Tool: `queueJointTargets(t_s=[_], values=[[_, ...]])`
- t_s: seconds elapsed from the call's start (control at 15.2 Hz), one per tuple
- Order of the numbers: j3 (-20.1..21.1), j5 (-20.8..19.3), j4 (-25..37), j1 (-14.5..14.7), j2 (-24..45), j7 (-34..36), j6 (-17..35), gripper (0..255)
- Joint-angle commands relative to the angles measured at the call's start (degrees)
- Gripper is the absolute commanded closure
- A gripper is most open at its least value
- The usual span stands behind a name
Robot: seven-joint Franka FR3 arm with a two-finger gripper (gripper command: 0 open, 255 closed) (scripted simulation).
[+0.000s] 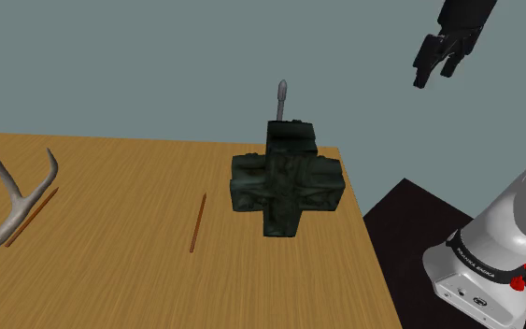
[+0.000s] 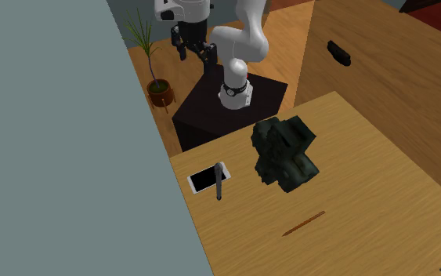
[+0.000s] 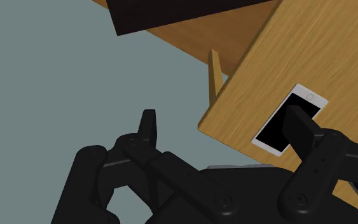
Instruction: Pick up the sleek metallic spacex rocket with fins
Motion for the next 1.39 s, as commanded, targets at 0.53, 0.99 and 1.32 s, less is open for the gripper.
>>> queueJointTargets(t_s=[0.53,0.99,1.32], values=[[5.8,6.1,6.9,1.6,13.6,10.2,7.2,0],[9.9,8.8,16.6,2.3,26.8,18.4,11.8,0],[12.3,9.1,25.7,2.8,36.7,24.0,13.5,0]])
